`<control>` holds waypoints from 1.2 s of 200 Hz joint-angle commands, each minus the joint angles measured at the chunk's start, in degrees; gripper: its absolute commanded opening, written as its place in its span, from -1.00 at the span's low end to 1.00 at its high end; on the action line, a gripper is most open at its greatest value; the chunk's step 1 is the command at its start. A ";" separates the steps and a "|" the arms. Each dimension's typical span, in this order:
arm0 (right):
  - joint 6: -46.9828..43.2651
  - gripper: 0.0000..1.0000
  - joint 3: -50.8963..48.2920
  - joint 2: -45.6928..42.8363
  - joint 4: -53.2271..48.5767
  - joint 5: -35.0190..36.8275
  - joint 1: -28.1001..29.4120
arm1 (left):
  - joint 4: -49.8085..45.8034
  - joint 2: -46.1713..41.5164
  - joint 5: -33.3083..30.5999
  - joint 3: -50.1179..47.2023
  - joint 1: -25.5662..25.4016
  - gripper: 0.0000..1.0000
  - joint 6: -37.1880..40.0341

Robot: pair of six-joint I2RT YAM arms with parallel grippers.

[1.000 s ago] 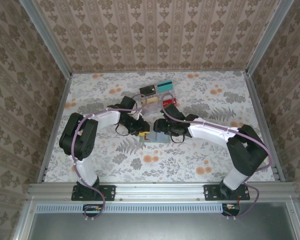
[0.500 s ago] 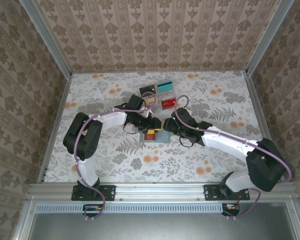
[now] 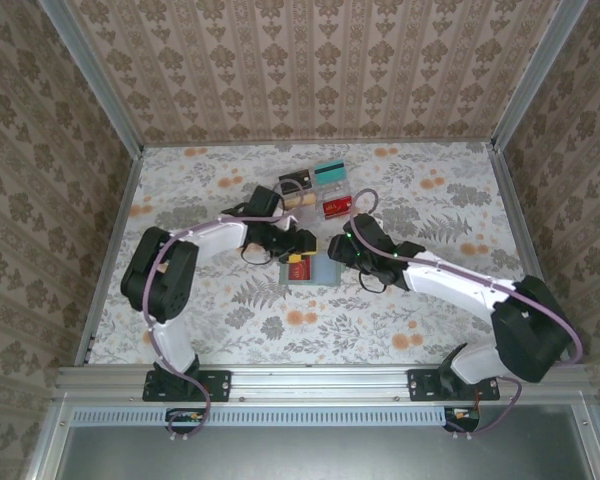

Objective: Take the credit cards out of the card holder

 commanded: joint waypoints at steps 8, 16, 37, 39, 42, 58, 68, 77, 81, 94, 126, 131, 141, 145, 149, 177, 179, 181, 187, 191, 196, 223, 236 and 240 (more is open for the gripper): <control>-1.20 0.15 2.94 5.35 5.29 -9.44 -0.07 | -2.26 -4.62 -3.74 -3.09 3.83 -0.06 1.44; -0.85 0.13 3.63 6.94 6.23 -10.89 -0.05 | -2.40 -4.99 -4.15 -3.94 4.62 -0.07 1.38; -0.11 0.06 5.75 11.71 7.77 -14.97 -0.13 | -3.01 -5.03 -4.91 -5.31 6.54 -0.12 1.59; -0.02 0.05 6.10 12.21 8.02 -15.46 -0.09 | -3.06 -4.97 -4.89 -5.41 6.57 -0.13 1.63; 0.13 0.05 6.47 12.95 8.22 -16.27 -0.07 | -3.03 -4.99 -4.89 -5.52 6.69 -0.13 1.68; 0.04 -0.06 9.22 16.43 7.65 -19.20 0.20 | -3.21 -4.74 -4.89 -6.02 6.75 -0.19 1.82; 0.39 -0.08 10.48 18.06 6.83 -19.37 0.45 | -3.14 -4.45 -4.89 -6.33 6.73 -0.22 1.77; 0.95 -0.14 10.92 19.21 6.61 -19.55 0.51 | -3.08 -4.13 -4.93 -6.41 6.60 -0.26 1.64; 1.23 -0.16 11.08 19.61 6.36 -19.35 0.48 | -2.95 -3.95 -4.91 -6.36 6.61 -0.28 1.55; 1.81 -0.21 11.33 20.68 5.55 -18.62 0.24 | -2.69 -3.49 -4.89 -6.43 6.51 -0.33 1.30; 1.68 -0.31 11.15 21.93 5.37 -18.11 -0.32 | -1.56 -1.94 -4.71 -6.45 5.92 -0.46 0.72; 1.44 -0.34 11.27 22.10 5.25 -18.06 -0.31 | -1.47 -1.60 -4.56 -6.34 5.77 -0.49 0.55; 1.13 -0.39 11.37 22.73 5.30 -18.05 -0.34 | -1.19 -0.90 -4.46 -6.08 5.46 -0.54 0.41; 1.08 -0.41 11.44 22.90 5.43 -18.12 -0.33 | -1.23 -0.59 -4.45 -6.03 5.43 -0.55 0.34; 0.99 -0.43 11.53 23.09 5.50 -18.20 -0.33 | -1.08 -0.33 -4.35 -5.96 5.29 -0.56 0.38; 0.50 -0.50 11.65 23.84 6.64 -18.71 -0.40 | -1.16 0.58 -4.56 -5.52 5.04 -0.65 0.38; 0.42 -0.50 11.68 23.90 6.66 -18.68 -0.40 | -1.26 0.58 -4.74 -5.49 5.01 -0.65 0.31; 0.39 -0.50 11.69 23.87 6.64 -18.56 -0.40 | -1.35 0.58 -4.83 -5.46 5.02 -0.66 0.30; 0.42 -0.50 11.71 23.91 6.42 -18.39 -0.45 | -1.74 0.68 -4.88 -5.46 4.89 -0.68 0.19; 0.37 -0.50 11.73 24.07 6.41 -18.28 -0.46 | -2.24 0.67 -4.89 -5.37 4.86 -0.70 0.22; 0.39 -0.50 11.68 24.07 6.46 -18.15 -0.49 | -2.67 0.67 -6.73 -5.36 4.80 -0.72 0.15; 0.25 -0.51 11.55 24.71 6.88 -18.27 -0.58 | -2.92 0.88 -7.84 -6.15 4.55 -0.76 -0.45; 0.24 -0.52 11.59 25.11 7.54 -18.81 -0.67 | -2.95 1.19 -8.04 -6.20 4.56 -0.77 -0.65; 0.24 -0.52 11.52 25.18 7.82 -19.01 -0.67 | -3.07 1.32 -8.03 -6.19 4.61 -0.78 -0.64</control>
